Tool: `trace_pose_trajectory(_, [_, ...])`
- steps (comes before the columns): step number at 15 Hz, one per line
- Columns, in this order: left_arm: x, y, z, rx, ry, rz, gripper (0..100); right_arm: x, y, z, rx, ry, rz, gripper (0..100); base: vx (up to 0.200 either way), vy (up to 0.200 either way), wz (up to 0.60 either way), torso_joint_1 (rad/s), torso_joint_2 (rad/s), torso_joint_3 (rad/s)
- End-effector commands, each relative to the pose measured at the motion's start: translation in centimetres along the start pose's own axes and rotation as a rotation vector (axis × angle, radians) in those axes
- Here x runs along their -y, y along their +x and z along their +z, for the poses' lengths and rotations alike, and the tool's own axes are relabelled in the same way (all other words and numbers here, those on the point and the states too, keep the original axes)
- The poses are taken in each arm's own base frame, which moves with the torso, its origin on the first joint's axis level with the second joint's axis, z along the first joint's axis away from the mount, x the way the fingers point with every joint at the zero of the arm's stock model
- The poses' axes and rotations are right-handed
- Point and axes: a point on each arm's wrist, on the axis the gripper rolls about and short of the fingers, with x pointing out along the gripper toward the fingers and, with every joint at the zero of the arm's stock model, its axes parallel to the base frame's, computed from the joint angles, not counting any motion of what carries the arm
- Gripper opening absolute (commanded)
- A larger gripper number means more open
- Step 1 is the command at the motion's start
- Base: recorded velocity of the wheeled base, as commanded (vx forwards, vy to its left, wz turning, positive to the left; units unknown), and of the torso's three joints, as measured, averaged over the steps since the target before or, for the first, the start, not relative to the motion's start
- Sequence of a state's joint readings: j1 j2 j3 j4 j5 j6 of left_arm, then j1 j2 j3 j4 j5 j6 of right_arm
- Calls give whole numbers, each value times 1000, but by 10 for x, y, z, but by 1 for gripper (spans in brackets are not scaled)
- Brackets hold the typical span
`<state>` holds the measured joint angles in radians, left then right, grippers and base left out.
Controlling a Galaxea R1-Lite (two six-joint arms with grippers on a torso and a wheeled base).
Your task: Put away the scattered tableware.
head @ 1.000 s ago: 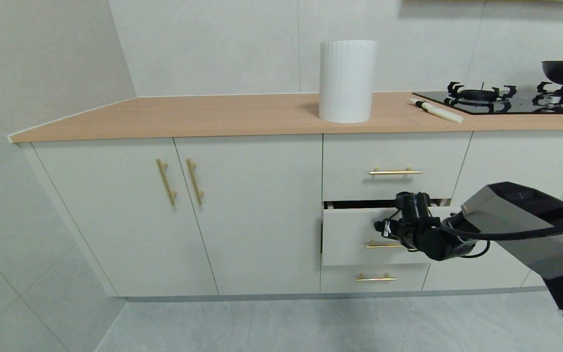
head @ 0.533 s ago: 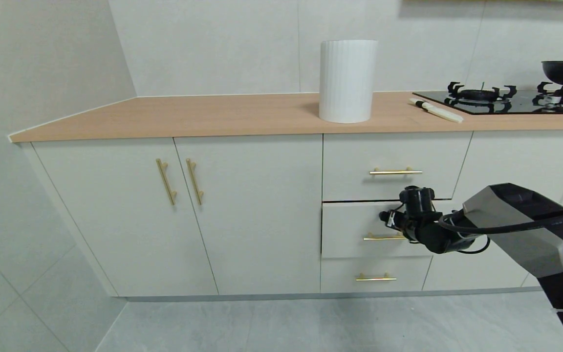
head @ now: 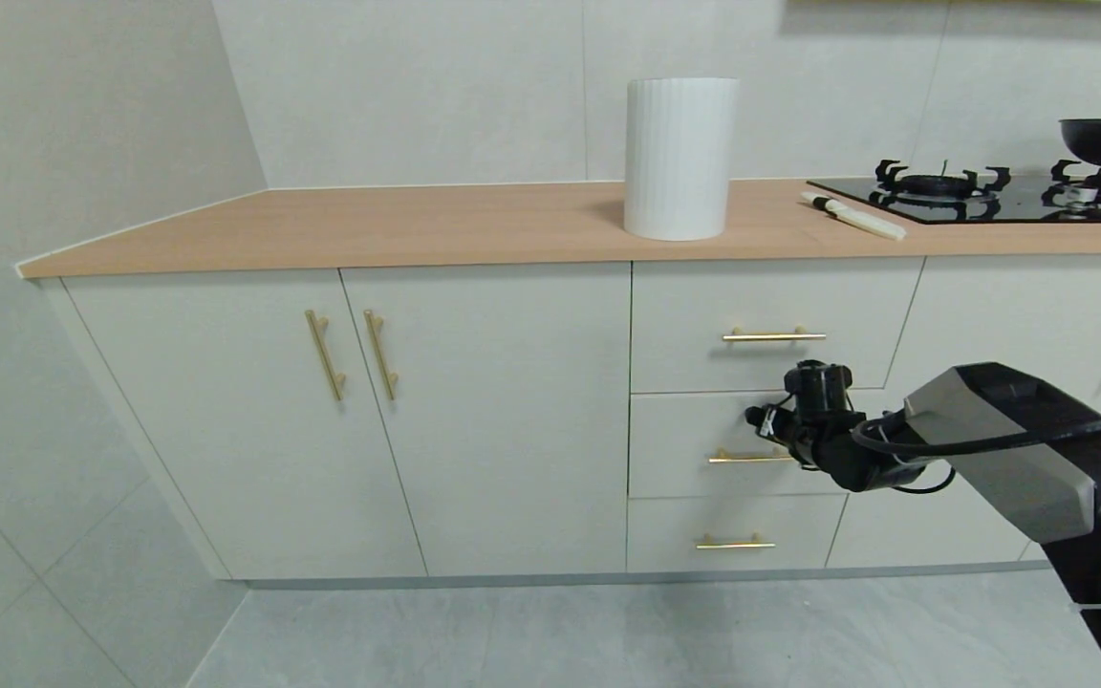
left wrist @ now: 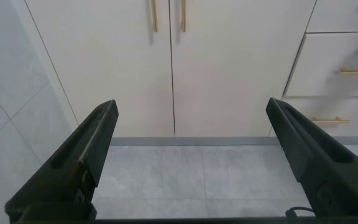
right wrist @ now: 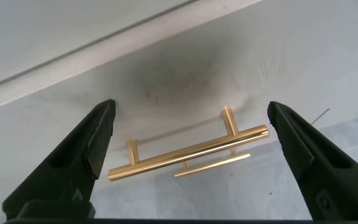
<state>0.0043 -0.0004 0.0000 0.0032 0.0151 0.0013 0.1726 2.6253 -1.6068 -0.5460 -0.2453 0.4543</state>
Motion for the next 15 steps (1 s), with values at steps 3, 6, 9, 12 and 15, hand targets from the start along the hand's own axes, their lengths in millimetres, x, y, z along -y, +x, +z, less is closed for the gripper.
trace_pose_trajectory(3, [0,0,0,0,0,1,100,3,6,2,12,23,-3,100,0,0,0,0,0,0])
trace_pose_trajectory(6, [0,0,0,0,0,1,100,3,6,2,12,23,-3,100,0,0,0,0,0,0])
trace_pose_trajectory(9, [0,0,0,0,0,1,100,2,4,3,14,25,-3,100,0,0,0,0,0,0])
trace_pose_trajectory(12, [0,0,0,0,0,1,100,1,-15,14,10,21,-7,100,0,0,0,0,0,0])
trace_pose_trajectory(15, [0,0,0,0,0,1,100,-18,-94,44,2,-7,55,100,0,0,0,0,0,0])
